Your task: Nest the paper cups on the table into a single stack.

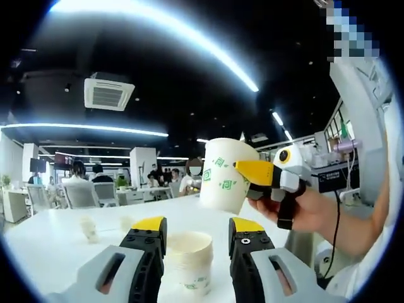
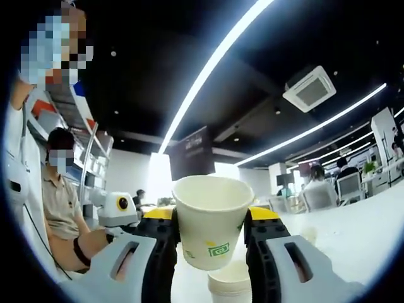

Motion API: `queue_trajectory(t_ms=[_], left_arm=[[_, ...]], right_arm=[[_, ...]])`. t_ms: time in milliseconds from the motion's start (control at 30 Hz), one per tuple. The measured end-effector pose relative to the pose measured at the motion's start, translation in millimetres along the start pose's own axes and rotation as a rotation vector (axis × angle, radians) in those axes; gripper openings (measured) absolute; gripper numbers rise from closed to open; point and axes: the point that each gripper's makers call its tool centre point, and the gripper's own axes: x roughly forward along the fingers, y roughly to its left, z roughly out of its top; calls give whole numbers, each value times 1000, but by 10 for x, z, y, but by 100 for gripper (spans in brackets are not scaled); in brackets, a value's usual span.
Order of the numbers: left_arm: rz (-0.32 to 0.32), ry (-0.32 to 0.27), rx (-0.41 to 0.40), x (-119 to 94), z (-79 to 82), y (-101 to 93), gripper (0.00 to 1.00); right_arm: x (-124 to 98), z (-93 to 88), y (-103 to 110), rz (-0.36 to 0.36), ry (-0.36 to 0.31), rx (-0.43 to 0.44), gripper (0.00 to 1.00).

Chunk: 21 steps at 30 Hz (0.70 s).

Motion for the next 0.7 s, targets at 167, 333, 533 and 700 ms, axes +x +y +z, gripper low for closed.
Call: queue_trajectory(t_ms=[167, 333, 533, 700], left_arm=[[60, -3, -24, -158, -26, 166, 42], [109, 7, -14, -300, -87, 288, 41], [124, 17, -23, -361, -135, 390, 41], [137, 22, -24, -394, -170, 443, 41]], right_arm=[[19, 6, -36, -5, 14, -28, 43], [67, -38, -90, -13, 32, -41, 43], [130, -155, -142, -27, 69, -62, 43], [198, -331, -216, -31, 118, -75, 43]])
